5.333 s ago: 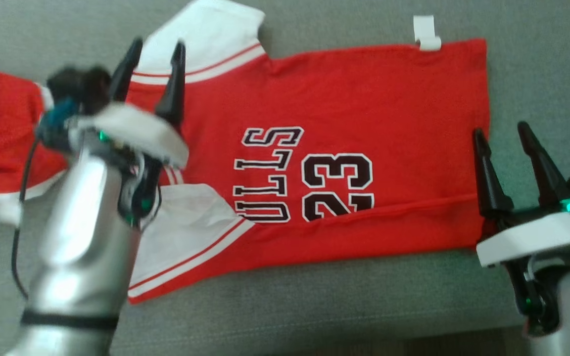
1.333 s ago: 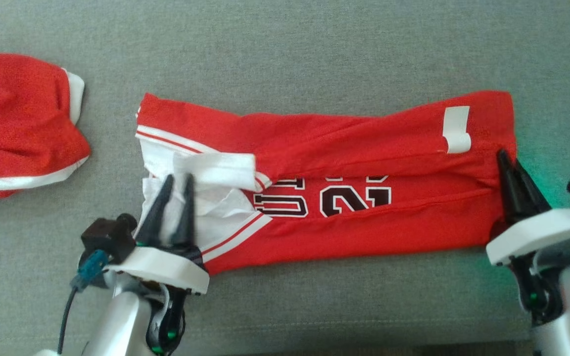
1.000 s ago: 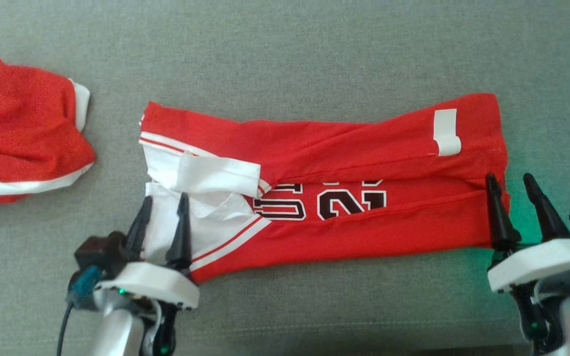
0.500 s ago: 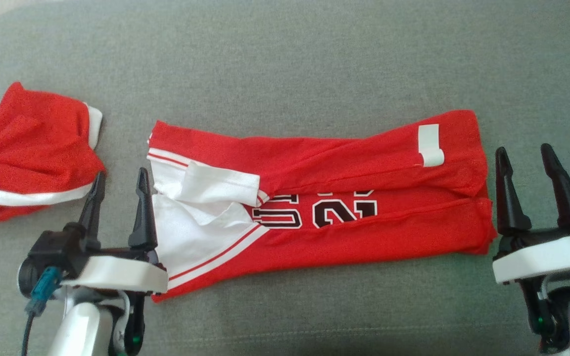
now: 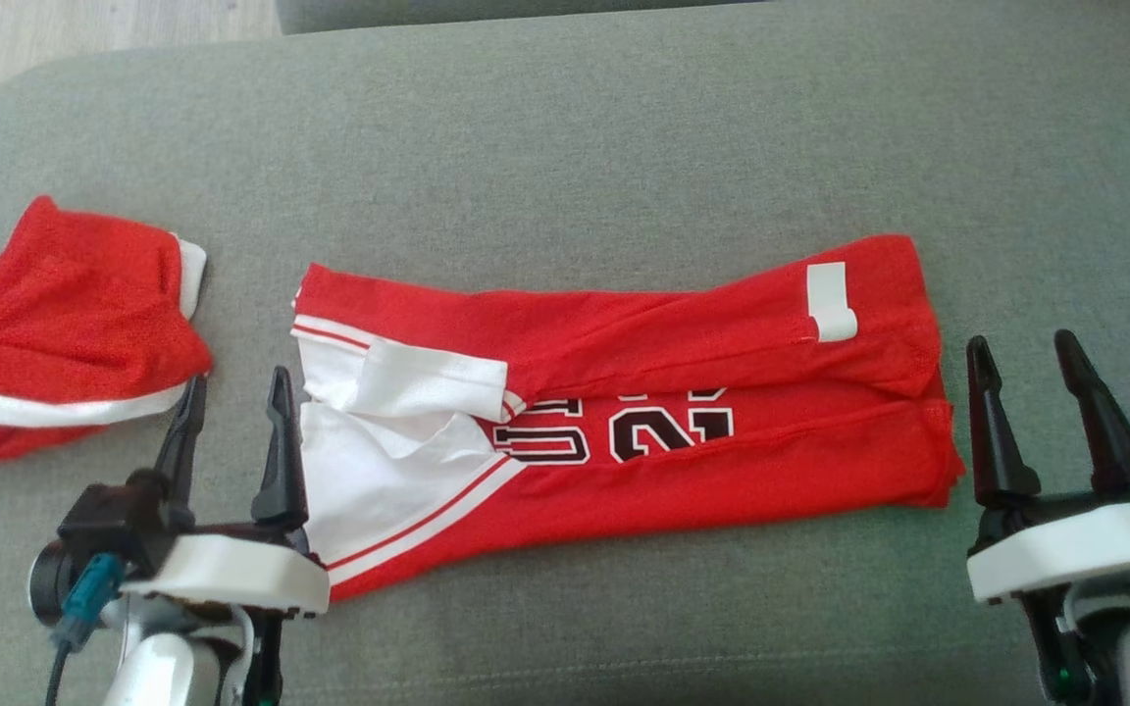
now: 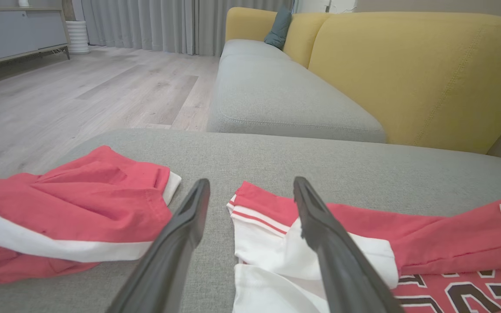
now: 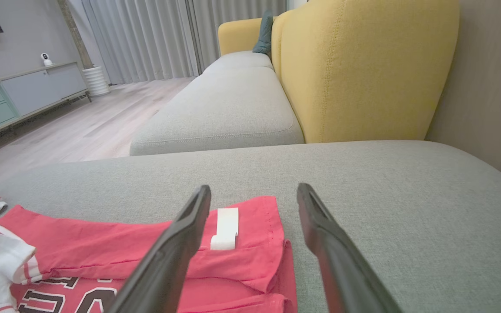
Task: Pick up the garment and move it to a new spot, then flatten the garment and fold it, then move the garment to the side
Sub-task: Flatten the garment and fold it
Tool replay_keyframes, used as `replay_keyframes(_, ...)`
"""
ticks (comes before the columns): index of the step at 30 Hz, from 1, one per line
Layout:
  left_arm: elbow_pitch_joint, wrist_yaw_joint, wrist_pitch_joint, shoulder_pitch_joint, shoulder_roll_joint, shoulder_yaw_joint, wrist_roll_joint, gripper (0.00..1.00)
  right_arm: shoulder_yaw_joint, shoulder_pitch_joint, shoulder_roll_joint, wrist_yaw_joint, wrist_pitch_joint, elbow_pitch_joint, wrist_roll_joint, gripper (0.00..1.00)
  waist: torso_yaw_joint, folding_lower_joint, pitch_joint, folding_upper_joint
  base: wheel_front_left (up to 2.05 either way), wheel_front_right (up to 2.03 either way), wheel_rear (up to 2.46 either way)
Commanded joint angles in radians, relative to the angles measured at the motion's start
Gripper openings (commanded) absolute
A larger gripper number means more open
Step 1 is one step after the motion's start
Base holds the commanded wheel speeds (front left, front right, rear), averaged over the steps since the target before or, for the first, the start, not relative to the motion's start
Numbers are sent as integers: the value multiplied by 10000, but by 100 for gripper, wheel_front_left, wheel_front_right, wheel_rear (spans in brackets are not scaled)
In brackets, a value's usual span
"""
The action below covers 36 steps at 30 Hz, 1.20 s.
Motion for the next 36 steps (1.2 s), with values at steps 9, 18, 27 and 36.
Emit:
replay_keyframes(9, -421, 108, 67, -145, 239, 222, 16, 100, 340, -157, -19, -9, 88, -324, 72, 100, 36, 1, -68, -1, 0, 0, 0)
replay_keyframes(18, -488, 154, 38, -362, 222, 105, 28, 100, 255, -274, -84, -9, 196, -133, 197, 100, 224, 1, 240, -1, 0, 0, 0)
replay_keyframes(27, -359, -28, -163, -1103, 98, -132, 47, 100, 77, -1351, -469, -9, 179, 1311, 453, 100, 546, 1, 1186, -1, 0, 0, 0)
replay_keyframes(36, -21, -187, -355, -1725, -7, -332, 93, 100, -261, -2182, -364, -9, 730, 3047, 451, 100, 575, 1, 1856, -1, 0, 0, 0)
